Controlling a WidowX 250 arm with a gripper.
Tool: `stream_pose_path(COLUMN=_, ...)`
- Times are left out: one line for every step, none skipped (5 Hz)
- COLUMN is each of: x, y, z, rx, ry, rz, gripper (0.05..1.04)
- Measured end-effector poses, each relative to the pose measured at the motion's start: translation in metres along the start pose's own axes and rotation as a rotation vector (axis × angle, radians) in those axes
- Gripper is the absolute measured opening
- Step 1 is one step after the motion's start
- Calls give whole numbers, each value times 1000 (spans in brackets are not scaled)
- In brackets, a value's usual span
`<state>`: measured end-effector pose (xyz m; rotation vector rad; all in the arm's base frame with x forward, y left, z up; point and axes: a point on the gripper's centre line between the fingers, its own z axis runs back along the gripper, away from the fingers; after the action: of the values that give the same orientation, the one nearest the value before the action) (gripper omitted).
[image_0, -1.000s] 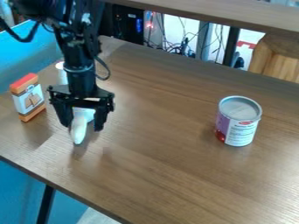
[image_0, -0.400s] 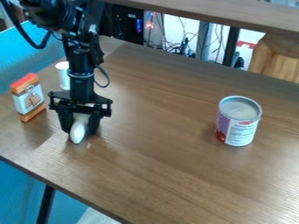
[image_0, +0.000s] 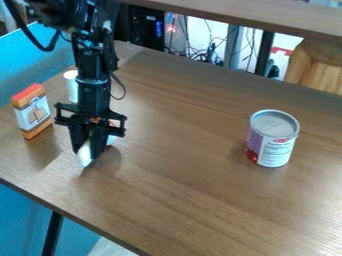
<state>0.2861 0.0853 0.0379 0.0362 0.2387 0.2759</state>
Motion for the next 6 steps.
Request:
stream_pose_path(x=-28, y=-28, z=45, rx=90, ry=-123, rz=-161, gripper=319)
stream_pose_path(x=-54, y=-76, z=59, rx=168, ry=-199, rz=-357, gripper=319)
stream_pose_path(x=-69, y=-120, z=56, rx=199, ry=-228, rz=-500, gripper=319)
stream_pose_path(x=-81, y=-166, z=42, rx=187, ry=-190, rz=-647, gripper=319)
stream_pose_path(x=-98, y=-211, z=33, rx=217, ry=-180, rz=-774, gripper=319)
stream_pose_path(x=-108, y=-242, z=15, rx=207, ry=-142, rz=-868, gripper=319)
